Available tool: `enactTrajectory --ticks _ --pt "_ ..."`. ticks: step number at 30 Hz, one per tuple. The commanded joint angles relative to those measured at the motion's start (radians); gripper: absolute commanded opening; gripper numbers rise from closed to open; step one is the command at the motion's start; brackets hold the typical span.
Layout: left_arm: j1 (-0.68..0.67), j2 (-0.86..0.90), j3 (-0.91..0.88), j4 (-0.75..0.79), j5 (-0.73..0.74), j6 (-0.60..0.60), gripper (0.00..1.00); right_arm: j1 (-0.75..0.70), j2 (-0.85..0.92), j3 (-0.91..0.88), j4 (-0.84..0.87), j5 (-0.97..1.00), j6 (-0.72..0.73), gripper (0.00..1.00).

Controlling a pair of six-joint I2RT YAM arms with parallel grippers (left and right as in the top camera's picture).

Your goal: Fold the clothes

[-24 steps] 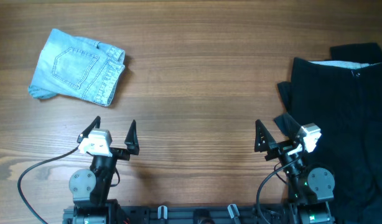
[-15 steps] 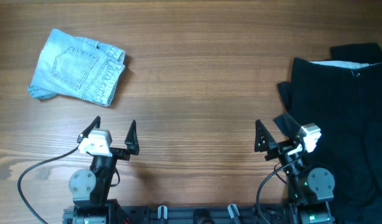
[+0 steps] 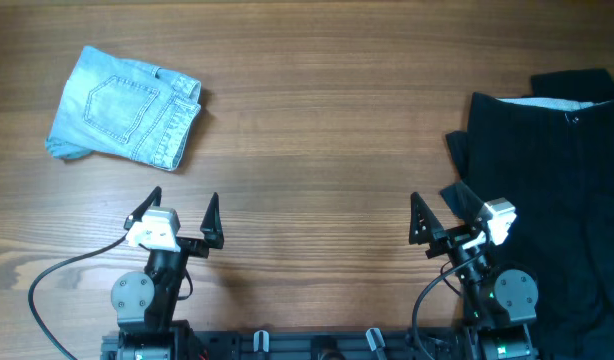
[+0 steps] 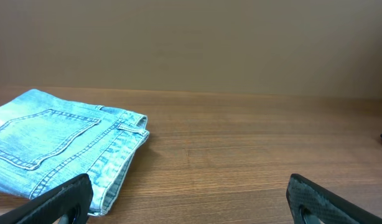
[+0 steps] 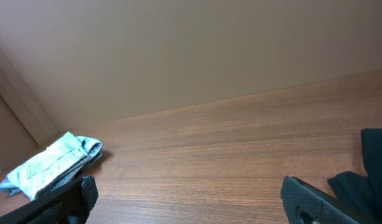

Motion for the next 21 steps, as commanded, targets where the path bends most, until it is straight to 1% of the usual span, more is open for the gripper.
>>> enactTrajectory --ticks 1,15,17,18,20,21 --pt "0.006 -0.007 -0.004 -0.005 -0.016 0.005 1.00 -0.005 -0.004 -0.001 0.002 -0.008 0.011 1.00" --pt "0.006 -0.007 -0.004 0.006 -0.015 0.005 1.00 -0.005 -0.004 -0.001 0.007 -0.008 0.010 1.00" --pt "0.006 -0.007 -0.004 0.005 -0.016 0.005 1.00 -0.005 -0.004 -0.001 0.018 0.040 0.003 1.00" --pt "0.006 -0.007 -0.004 -0.005 -0.016 0.005 1.00 -0.005 -0.004 -0.001 0.019 0.056 0.022 1.00" --pt "0.006 -0.007 -0.004 0.010 0.029 0.003 1.00 -0.005 -0.004 -0.001 0.050 0.031 0.202 1.00" --pt "0.006 -0.007 0.000 0.037 0.068 -0.001 1.00 -0.005 -0.004 0.003 0.074 -0.020 0.193 1.00"
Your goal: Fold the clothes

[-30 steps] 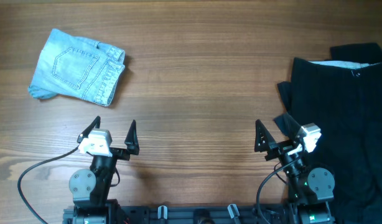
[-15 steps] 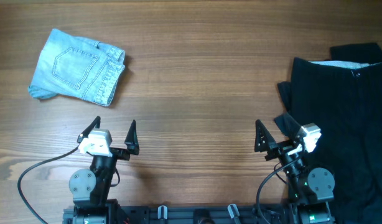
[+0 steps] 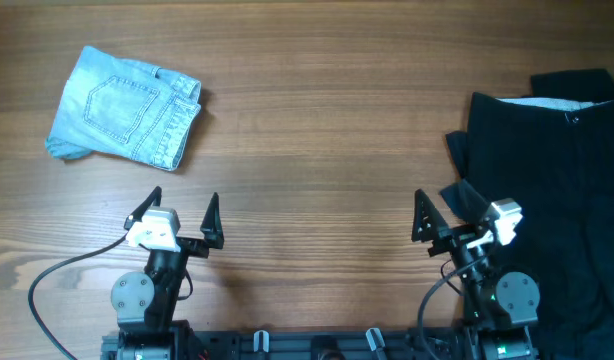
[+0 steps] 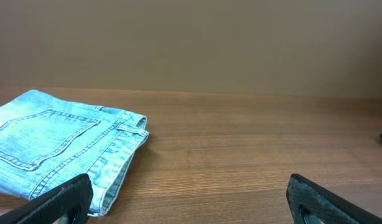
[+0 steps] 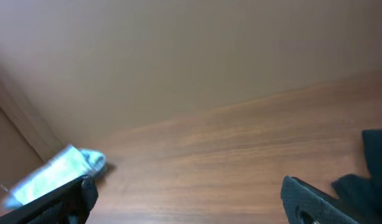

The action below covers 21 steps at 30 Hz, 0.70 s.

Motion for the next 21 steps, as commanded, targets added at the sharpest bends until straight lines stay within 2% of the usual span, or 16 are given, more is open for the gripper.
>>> enactTrajectory --ticks 1,3,4,7,12,16,18,21 --pt "0.006 -0.007 0.029 0.055 0.076 -0.046 1.00 -0.005 -0.003 0.027 0.038 -0.084 0.068 1.00" --pt "0.006 0.003 0.163 0.075 0.044 -0.075 1.00 -0.005 0.029 0.147 0.020 -0.114 -0.016 1.00" --pt "0.006 0.041 0.253 0.040 0.021 -0.075 1.00 -0.005 0.090 0.241 -0.034 -0.114 -0.061 1.00" --pt "0.006 0.198 0.451 -0.105 0.019 -0.118 1.00 -0.005 0.324 0.474 -0.239 -0.058 -0.065 1.00" --pt "0.006 0.694 0.892 -0.438 0.026 -0.131 1.00 -0.005 0.912 0.992 -0.639 0.084 -0.084 1.00" --pt "0.006 1.023 1.201 -0.726 0.065 -0.130 1.00 -0.005 1.295 1.315 -0.778 0.021 -0.285 1.00" --pt "0.006 1.127 1.274 -0.805 0.065 -0.124 1.00 -0.019 1.385 1.344 -0.771 0.022 -0.287 1.00" --pt "0.006 1.177 1.278 -0.834 0.066 -0.120 1.00 -0.151 1.509 1.343 -0.798 0.050 -0.099 0.94"
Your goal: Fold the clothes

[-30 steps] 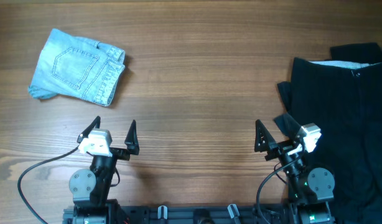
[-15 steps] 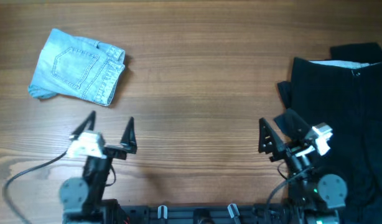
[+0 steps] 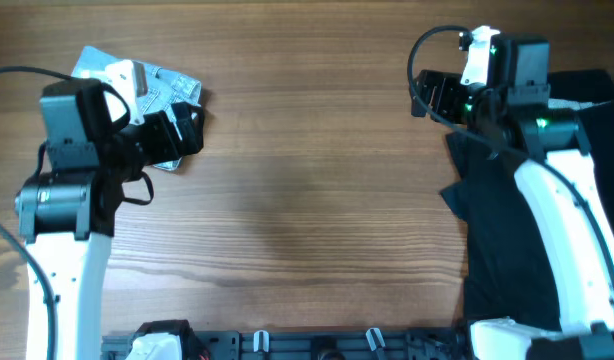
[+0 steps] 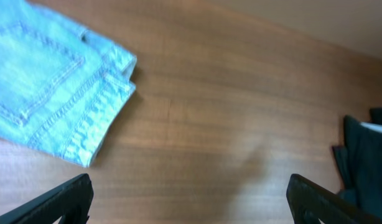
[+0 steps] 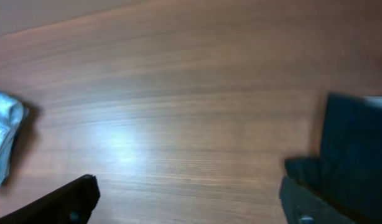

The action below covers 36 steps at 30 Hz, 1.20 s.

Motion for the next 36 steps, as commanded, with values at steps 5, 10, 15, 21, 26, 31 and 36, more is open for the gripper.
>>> enactTrajectory --ticks 5,10,15,21,26,31,36 --pt "0.006 0.015 0.024 0.019 0.016 -0.002 1.00 -0.255 0.244 0.018 -0.056 0.037 0.143 0.85" --pt "0.006 0.015 0.024 0.057 0.016 -0.002 1.00 -0.248 0.395 0.018 0.003 0.157 0.146 0.75" --pt "0.006 0.017 0.024 0.048 0.016 -0.003 1.00 -0.247 0.529 0.018 0.058 0.261 0.114 0.70" --pt "0.006 0.017 0.024 0.049 0.016 -0.003 1.00 -0.171 0.557 0.018 0.173 0.430 0.040 0.66" --pt "0.006 0.017 0.024 0.048 0.017 -0.010 1.00 -0.163 0.610 0.018 0.227 0.478 0.039 0.65" --pt "0.006 0.017 0.024 0.048 0.016 -0.022 1.00 -0.163 0.643 0.018 0.235 0.477 0.039 0.42" --pt "0.006 0.017 0.024 0.049 0.017 -0.029 1.00 -0.163 0.600 0.032 0.209 0.477 0.039 0.04"
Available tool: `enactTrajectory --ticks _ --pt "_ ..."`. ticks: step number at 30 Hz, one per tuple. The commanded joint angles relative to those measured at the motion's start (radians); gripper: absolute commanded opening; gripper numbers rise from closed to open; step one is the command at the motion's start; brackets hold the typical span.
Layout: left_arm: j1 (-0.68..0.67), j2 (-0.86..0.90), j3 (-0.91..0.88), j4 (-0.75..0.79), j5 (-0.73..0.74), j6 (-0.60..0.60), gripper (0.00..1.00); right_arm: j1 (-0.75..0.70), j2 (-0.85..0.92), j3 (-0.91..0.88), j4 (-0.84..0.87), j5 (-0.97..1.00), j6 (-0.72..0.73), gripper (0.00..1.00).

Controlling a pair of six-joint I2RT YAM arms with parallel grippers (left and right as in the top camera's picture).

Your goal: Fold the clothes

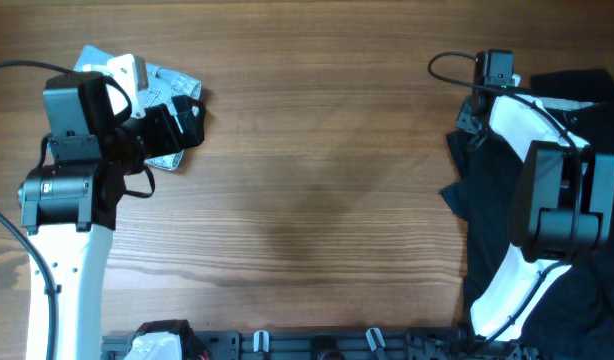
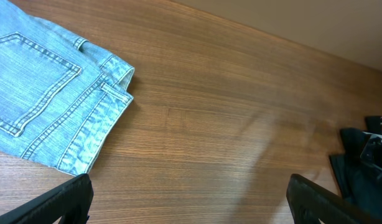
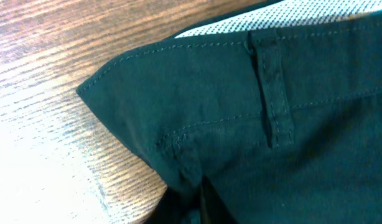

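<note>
Dark trousers [image 1: 492,240] lie spread at the table's right side. The right wrist view shows their waistband and belt loop [image 3: 272,93] close up. My right gripper [image 1: 471,121] sits at their far left waist corner, and in its own view [image 3: 200,200] it is shut on a pinch of that dark cloth. Folded light-blue jeans [image 1: 163,80] lie at the far left and also show in the left wrist view [image 2: 48,124]. My left gripper [image 1: 182,122] hovers open by the jeans' right edge, with bare wood between its fingers [image 2: 60,202].
The wooden table [image 1: 317,180] stretches between the two garments. The arms' base rail [image 1: 307,345] runs along the front edge. Cables loop from each wrist. The trousers' left edge [image 2: 365,171] shows at the right of the left wrist view.
My right gripper was open over bare wood left of the trousers; now it is down on the waist corner and shut on the cloth. The left arm has barely shifted.
Both arms first sat low at the table's front edge with open grippers and stayed there a moment later. Then both were raised and extended, the left by the jeans, the right near the trousers. Now the right grips the trousers' waist corner.
</note>
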Motion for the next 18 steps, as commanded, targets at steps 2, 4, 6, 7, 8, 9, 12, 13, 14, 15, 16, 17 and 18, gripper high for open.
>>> enactTrajectory --ticks 2,4,6,7,8,9,12,13,14,15,16,17,18 --pt "0.006 -0.002 0.020 0.003 0.013 -0.013 1.00 0.002 -0.094 0.031 -0.023 -0.011 0.000 0.04" --pt "0.006 -0.002 0.020 0.003 0.013 -0.013 1.00 0.003 -0.213 0.031 -0.020 -0.024 -0.002 0.08" --pt "0.006 -0.002 0.020 0.003 0.013 -0.013 1.00 0.003 -0.323 0.031 -0.014 -0.064 -0.031 0.14" --pt "0.006 -0.002 0.020 0.003 0.013 -0.013 1.00 0.003 -0.369 0.031 -0.013 -0.064 -0.031 0.15" --pt "0.006 -0.002 0.020 0.003 0.013 -0.013 1.00 0.003 -0.404 0.031 -0.012 -0.064 -0.031 0.11" --pt "0.006 -0.002 0.020 0.003 0.013 -0.013 1.00 0.003 -0.429 0.031 -0.012 -0.064 -0.031 0.06" --pt "0.006 -0.002 0.020 0.003 0.013 -0.014 1.00 0.003 -0.428 0.029 -0.018 -0.064 -0.030 0.05" --pt "0.006 -0.002 0.020 0.003 0.013 -0.013 1.00 0.003 -0.428 0.029 -0.017 -0.064 -0.031 0.05" --pt "0.006 -0.002 0.020 0.003 0.013 -0.013 1.00 0.003 -0.428 0.029 -0.016 -0.071 -0.031 0.05" --pt "0.006 -0.002 0.020 0.003 0.013 -0.013 1.00 0.003 -0.428 0.029 -0.016 -0.091 -0.031 0.04" --pt "0.006 -0.002 0.020 0.003 0.013 -0.013 1.00 0.003 -0.428 0.029 -0.008 -0.116 -0.032 0.04" --pt "0.006 -0.003 0.020 0.003 0.013 -0.013 1.00 0.008 -0.433 0.032 0.013 -0.182 -0.067 0.04" --pt "0.006 -0.004 0.021 0.002 0.013 -0.013 1.00 0.020 -0.441 0.045 0.009 -0.234 -0.076 0.04"
